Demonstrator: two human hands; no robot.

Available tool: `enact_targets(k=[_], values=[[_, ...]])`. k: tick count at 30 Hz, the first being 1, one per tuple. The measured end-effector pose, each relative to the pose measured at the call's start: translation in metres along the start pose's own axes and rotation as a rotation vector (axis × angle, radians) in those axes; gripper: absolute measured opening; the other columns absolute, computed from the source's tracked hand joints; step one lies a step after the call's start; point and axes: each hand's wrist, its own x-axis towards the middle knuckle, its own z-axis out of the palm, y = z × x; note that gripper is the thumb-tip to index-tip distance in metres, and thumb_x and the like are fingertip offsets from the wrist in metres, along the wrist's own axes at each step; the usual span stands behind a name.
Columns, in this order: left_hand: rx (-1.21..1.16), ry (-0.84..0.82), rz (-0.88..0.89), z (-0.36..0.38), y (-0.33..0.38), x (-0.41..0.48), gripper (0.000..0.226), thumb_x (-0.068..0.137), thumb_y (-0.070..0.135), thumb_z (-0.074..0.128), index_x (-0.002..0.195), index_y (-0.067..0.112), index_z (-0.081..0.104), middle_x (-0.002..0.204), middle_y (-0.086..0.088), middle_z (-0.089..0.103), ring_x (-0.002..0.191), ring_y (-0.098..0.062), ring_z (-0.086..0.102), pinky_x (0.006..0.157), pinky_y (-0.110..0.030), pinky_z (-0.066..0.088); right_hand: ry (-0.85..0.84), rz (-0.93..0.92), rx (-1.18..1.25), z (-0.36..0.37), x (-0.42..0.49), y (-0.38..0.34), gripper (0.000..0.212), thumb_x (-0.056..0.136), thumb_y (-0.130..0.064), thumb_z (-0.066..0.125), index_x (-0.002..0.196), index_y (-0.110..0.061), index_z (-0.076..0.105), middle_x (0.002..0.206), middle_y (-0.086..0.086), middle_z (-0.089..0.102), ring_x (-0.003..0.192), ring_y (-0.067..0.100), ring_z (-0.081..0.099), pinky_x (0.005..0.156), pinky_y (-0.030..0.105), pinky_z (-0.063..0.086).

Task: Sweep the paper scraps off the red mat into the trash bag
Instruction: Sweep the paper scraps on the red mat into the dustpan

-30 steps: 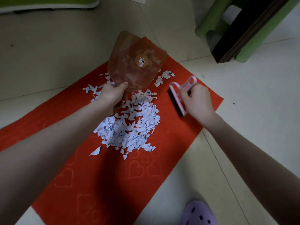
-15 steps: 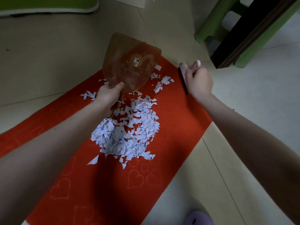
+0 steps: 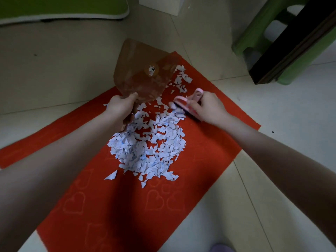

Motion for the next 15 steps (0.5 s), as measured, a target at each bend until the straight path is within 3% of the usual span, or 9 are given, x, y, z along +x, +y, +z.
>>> enact_targets(k=[4,8,12,15], values=[[0.029,0.005,0.030,-0.002,-0.002,-0.005,0.035,0.097,0.037,0.051,0.073,0.011,0.051,0.061,-0.002,0.047,0.037,-0.012,0.037,0.035,-0.011,0.028,0.037,-0.095,0.107,-0.023,-0.021,0.000,0.025,0.093,-0.036,0.051,0.103,-0.028,0.072,0.089,0.007,0.072,0.072,0.025,0.065,0.065,0.042,0.054],[0.034,-0.010,0.034,-0.001,-0.001,-0.003,0.033,0.097,0.037,0.051,0.077,0.011,0.052,0.064,-0.004,0.049,0.046,-0.016,0.040,0.049,-0.024,0.030,0.187,0.078,0.003,-0.033,-0.010,0.010,0.034,0.095,-0.039,0.048,0.103,-0.015,0.070,0.080,0.012,0.066,0.071,0.028,0.060,0.056,0.033,0.039],[0.044,-0.025,0.042,-0.001,0.000,0.003,0.034,0.096,0.039,0.052,0.078,0.010,0.053,0.063,-0.003,0.049,0.046,-0.017,0.041,0.051,-0.024,0.029,0.269,0.246,-0.051,-0.026,0.014,0.005,0.046,0.096,-0.043,0.044,0.072,-0.005,0.056,0.069,0.010,0.052,0.066,0.030,0.052,0.053,0.030,0.028],[0.050,-0.037,0.044,-0.001,0.000,0.007,0.036,0.096,0.040,0.051,0.075,0.011,0.052,0.062,-0.003,0.047,0.045,-0.017,0.040,0.048,-0.021,0.027,0.209,0.273,-0.026,-0.022,0.028,-0.005,0.047,0.098,-0.040,0.041,0.069,-0.004,0.051,0.069,0.012,0.053,0.064,0.030,0.051,0.056,0.033,0.033]])
